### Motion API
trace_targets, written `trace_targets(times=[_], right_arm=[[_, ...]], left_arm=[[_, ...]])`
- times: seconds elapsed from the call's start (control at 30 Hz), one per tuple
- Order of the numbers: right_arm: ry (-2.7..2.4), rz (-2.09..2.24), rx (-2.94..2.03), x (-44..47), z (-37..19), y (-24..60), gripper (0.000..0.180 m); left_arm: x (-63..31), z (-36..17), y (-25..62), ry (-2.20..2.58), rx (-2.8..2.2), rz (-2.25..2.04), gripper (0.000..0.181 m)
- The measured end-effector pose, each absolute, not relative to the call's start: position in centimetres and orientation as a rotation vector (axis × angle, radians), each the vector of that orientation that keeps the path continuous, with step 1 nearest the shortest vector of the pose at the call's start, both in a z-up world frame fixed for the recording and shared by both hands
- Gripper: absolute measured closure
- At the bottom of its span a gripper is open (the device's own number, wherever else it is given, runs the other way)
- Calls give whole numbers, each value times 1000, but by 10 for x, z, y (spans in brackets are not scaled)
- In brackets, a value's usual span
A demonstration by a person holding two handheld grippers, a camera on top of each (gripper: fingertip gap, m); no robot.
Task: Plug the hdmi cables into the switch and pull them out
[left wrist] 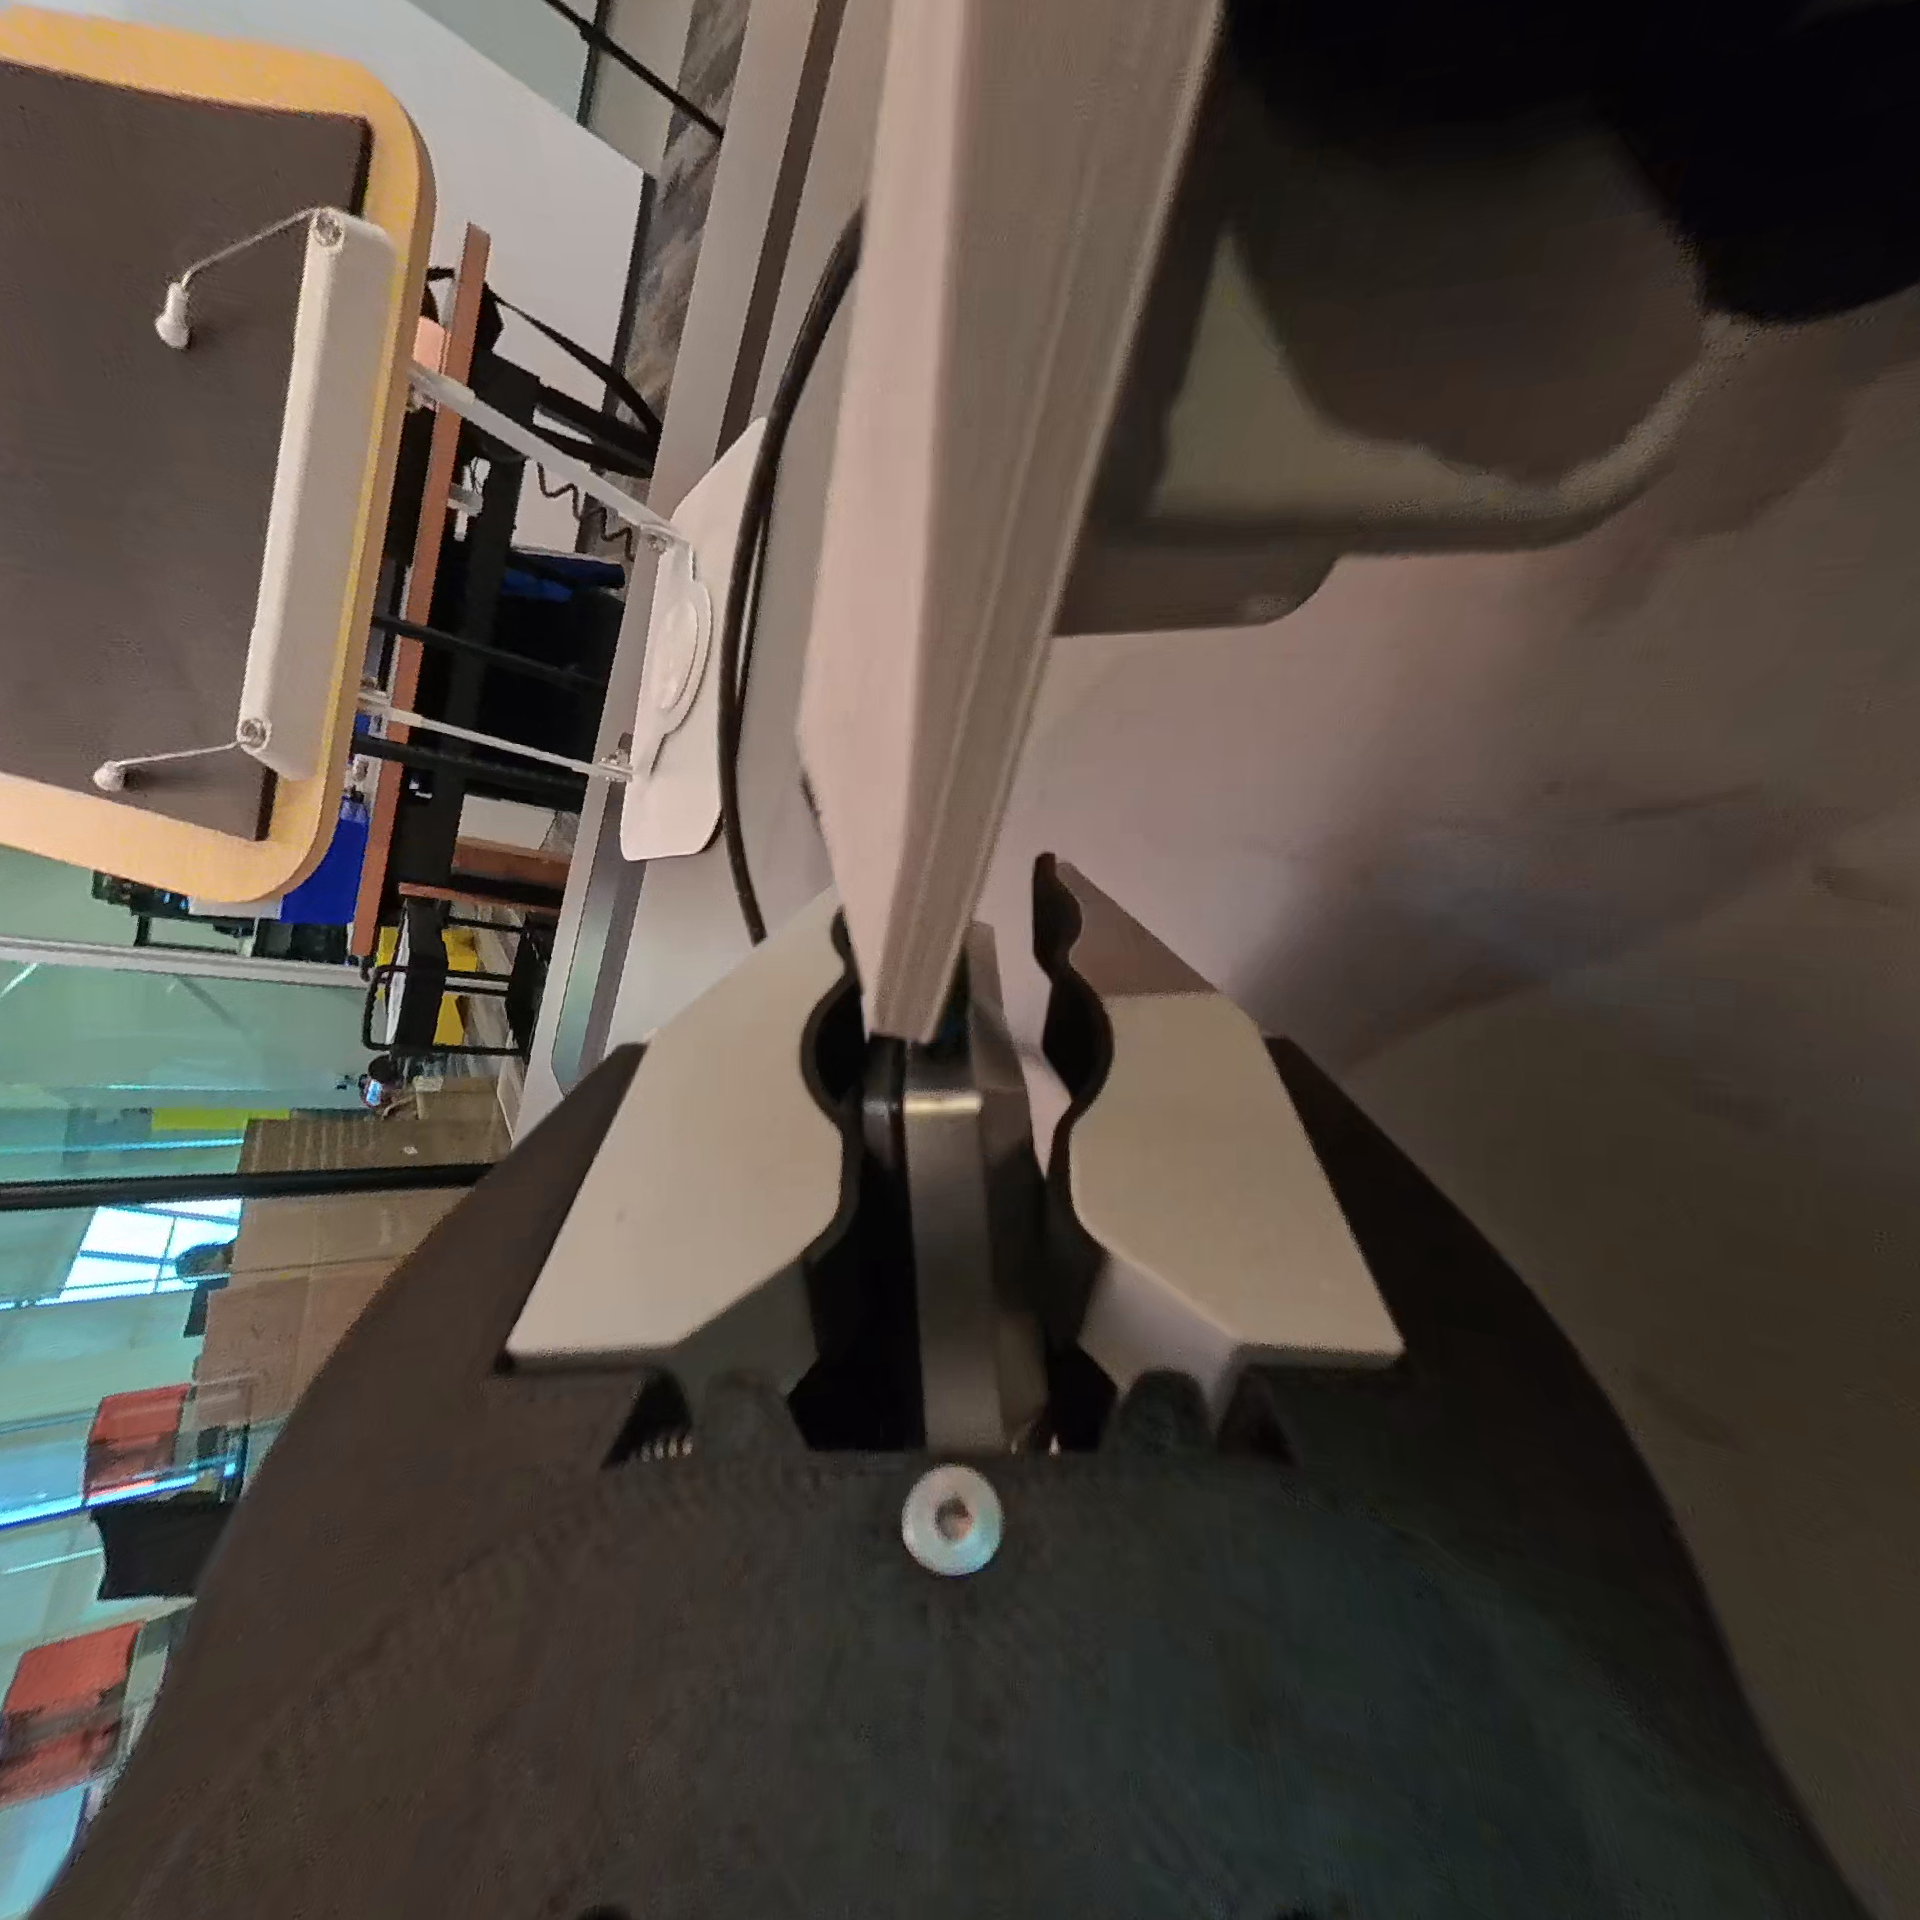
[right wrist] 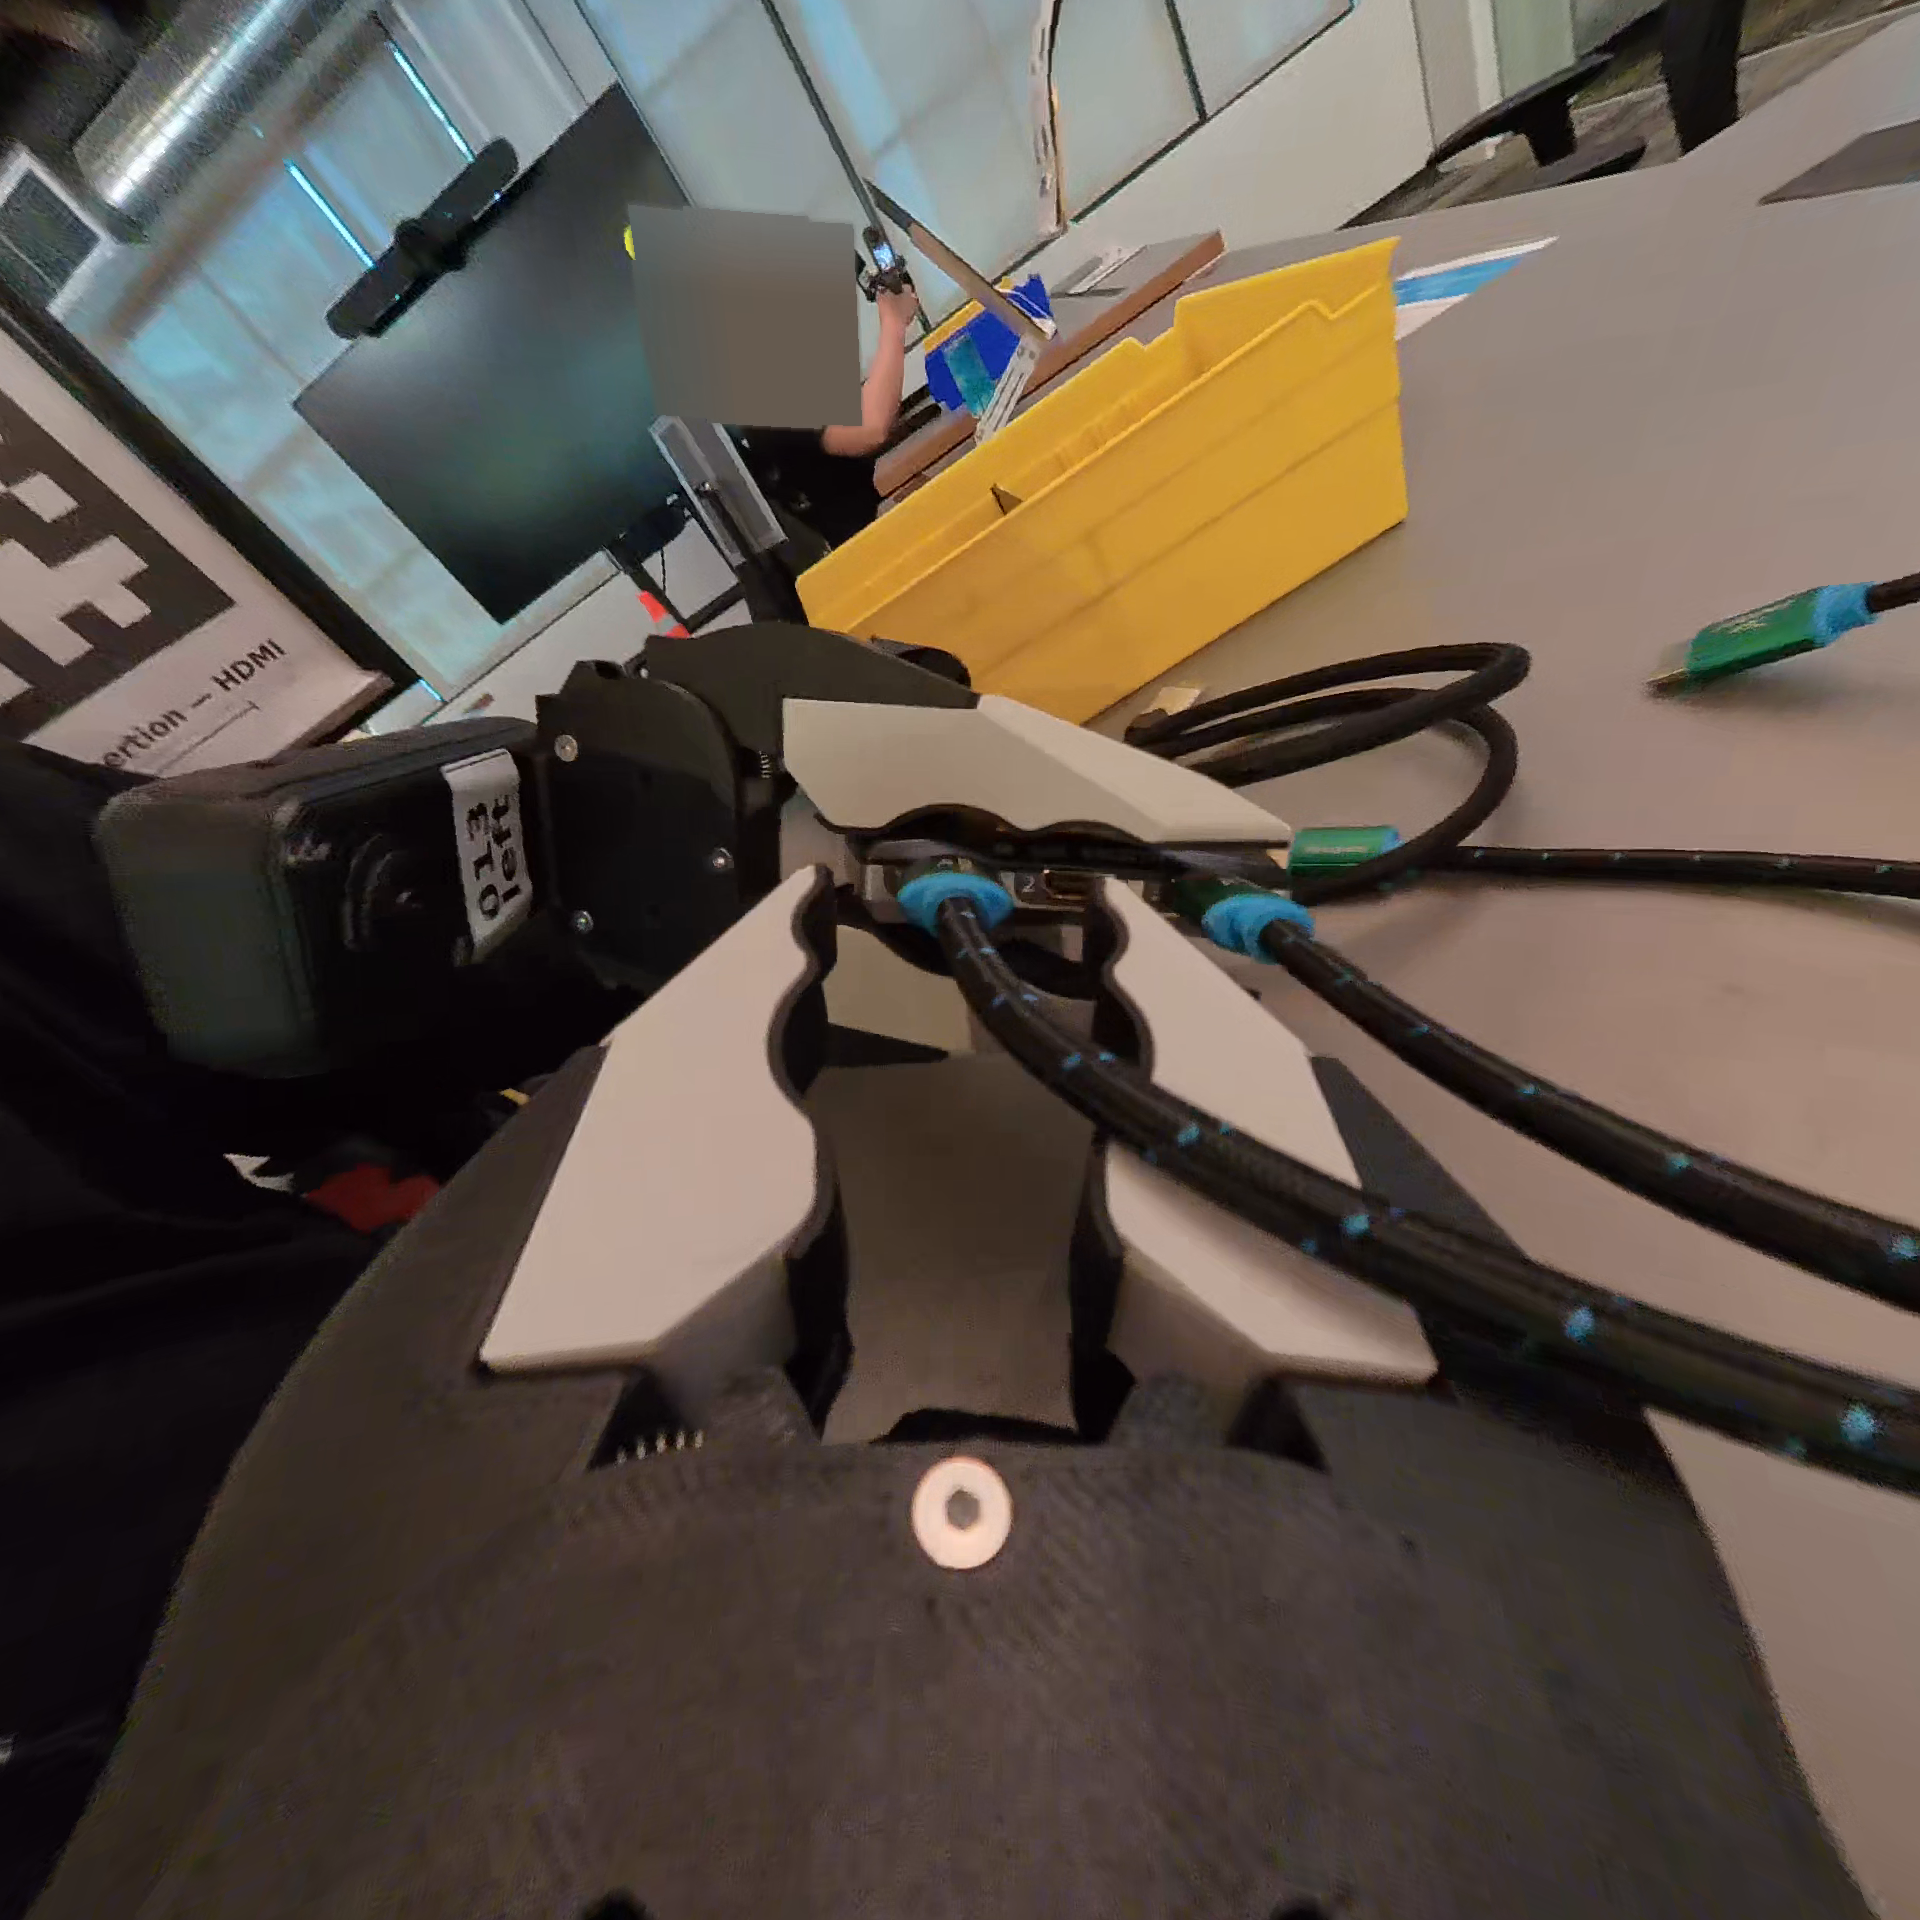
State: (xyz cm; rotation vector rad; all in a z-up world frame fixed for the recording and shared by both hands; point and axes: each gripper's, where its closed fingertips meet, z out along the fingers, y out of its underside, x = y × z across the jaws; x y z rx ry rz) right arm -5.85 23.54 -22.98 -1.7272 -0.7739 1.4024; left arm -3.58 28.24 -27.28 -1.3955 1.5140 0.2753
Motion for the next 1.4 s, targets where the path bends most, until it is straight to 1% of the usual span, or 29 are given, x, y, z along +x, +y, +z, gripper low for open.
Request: trace_targets(times=[0.13,0.17,0.23,0.27,0.37,0.4,0.43,0.53,0.6,0.67,0.77,0.83,0.9,0.97,1.0,1.1,1.17,1.2,1.27,1.4], right_arm=[[-692,1549,-1686,-61,-225,242,136],[-670,1598,-1664,-62,-222,243,133],[-603,1741,-1599,-65,-209,241,116],[-604,1772,-1572,-66,-206,239,112],[-683,1753,-1523,-62,-199,233,160],[-726,1689,-1548,-60,-202,234,173],[-772,1635,-1551,-59,-203,234,179],[-863,1544,-1577,-56,-204,232,179],[-908,1511,-1596,-56,-204,229,172],[-944,1472,-1626,-55,-208,228,173],[-968,1484,-1648,-54,-208,223,160],[-970,1432,-1662,-53,-210,225,156],[-962,1333,-1724,-48,-222,233,143],[-917,1375,-1701,-43,-220,234,153],[-925,1391,-1710,-42,-222,232,155],[-933,1448,-1734,-45,-224,226,156],[-945,1457,-1739,-49,-225,224,150],[-952,1451,-1746,-50,-226,224,151],[-955,1428,-1763,-51,-230,226,160],[-954,1458,-1777,-54,-235,224,160]], left_arm=[[-36,-275,282,1505,-1413,240,153],[-37,-274,284,1490,-1420,229,153],[-40,-270,286,1461,-1435,173,153],[-40,-268,285,1456,-1433,149,153],[-32,-274,278,1471,-1445,102,153],[-29,-272,276,1471,-1436,97,154],[-27,-271,275,1477,-1435,96,153],[-25,-269,275,1499,-1418,110,153],[-24,-271,274,1512,-1419,97,152],[-23,-273,272,1528,-1403,113,153],[-22,-273,272,1517,-1405,104,153],[-22,-271,273,1498,-1414,94,153],[-24,-268,275,1480,-1417,76,153],[-24,-271,275,1498,-1410,93,153],[-23,-273,274,1503,-1404,96,152],[-22,-276,273,1510,-1398,113,153],[-23,-276,274,1517,-1395,123,153],[-23,-276,273,1518,-1391,120,153],[-22,-278,271,1532,-1377,128,153],[-21,-281,269,1551,-1363,134,153]])
